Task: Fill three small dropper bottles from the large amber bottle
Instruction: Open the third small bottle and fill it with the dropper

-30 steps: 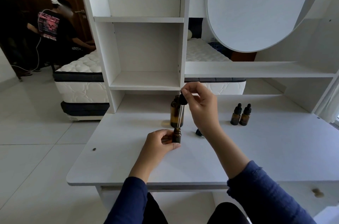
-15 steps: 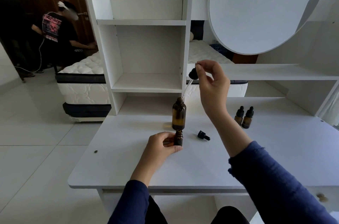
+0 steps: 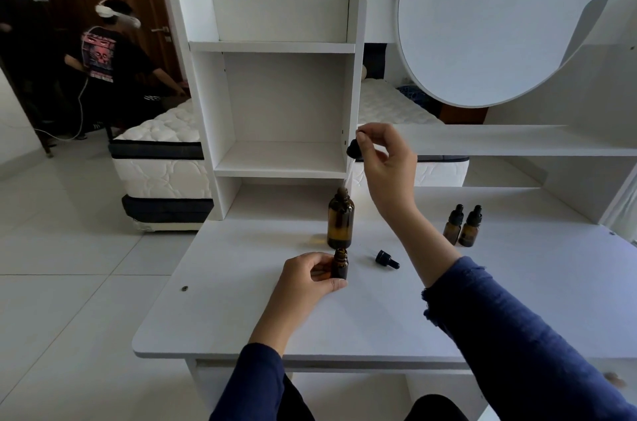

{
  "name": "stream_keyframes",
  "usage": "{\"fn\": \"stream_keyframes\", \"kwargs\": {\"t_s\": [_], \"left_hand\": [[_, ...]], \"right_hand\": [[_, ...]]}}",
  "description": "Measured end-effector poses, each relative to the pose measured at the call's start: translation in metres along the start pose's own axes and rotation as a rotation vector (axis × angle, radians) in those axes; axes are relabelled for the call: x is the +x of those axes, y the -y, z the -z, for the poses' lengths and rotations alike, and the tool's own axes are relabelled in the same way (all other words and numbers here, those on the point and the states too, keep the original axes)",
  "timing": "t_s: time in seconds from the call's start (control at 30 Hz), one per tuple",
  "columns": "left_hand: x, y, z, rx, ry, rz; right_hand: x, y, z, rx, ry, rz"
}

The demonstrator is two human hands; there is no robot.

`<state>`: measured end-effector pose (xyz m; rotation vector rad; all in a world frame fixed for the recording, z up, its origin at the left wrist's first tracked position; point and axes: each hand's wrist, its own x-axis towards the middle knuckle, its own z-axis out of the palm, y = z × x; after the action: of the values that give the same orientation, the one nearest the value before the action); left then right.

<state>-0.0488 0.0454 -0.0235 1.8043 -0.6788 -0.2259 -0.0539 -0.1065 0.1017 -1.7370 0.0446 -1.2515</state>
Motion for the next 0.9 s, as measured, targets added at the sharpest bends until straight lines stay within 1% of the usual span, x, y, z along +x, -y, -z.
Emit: {"fn": "stream_keyframes", "kwargs": {"t_s": [0.13, 0.23, 0.5, 0.57, 0.7, 0.8, 0.9], "left_hand": [[0.0, 0.0, 0.0, -0.013, 0.005, 0.009], [-0.001, -0.002, 0.0, -0.026, 0.009, 0.019], [-0.003, -0.005, 0.0, -0.036, 0.007, 0.037], [-0.003, -0.005, 0.0, -0.036, 0.006, 0.042], [-0.003, -0.004, 0.0, -0.046, 0.0, 0.055], [-0.001, -0.003, 0.001, -0.047, 0.011, 0.039], [-0.001, -0.002, 0.001, -0.037, 0.023, 0.02]], "right_hand": [[-0.004, -0.011, -0.003, -0.096, 0.114, -0.094], [-0.012, -0.021, -0.002, -0.116, 0.165, -0.164], [-0.023, -0.031, -0.001, -0.151, 0.25, -0.223], [-0.025, -0.03, 0.002, -0.136, 0.257, -0.221], [-0.036, -0.032, 0.017, -0.097, 0.219, -0.241], [-0.053, -0.04, 0.037, -0.172, 0.22, -0.27], [-0.072, -0.052, 0.057, -0.243, 0.262, -0.328]]}}
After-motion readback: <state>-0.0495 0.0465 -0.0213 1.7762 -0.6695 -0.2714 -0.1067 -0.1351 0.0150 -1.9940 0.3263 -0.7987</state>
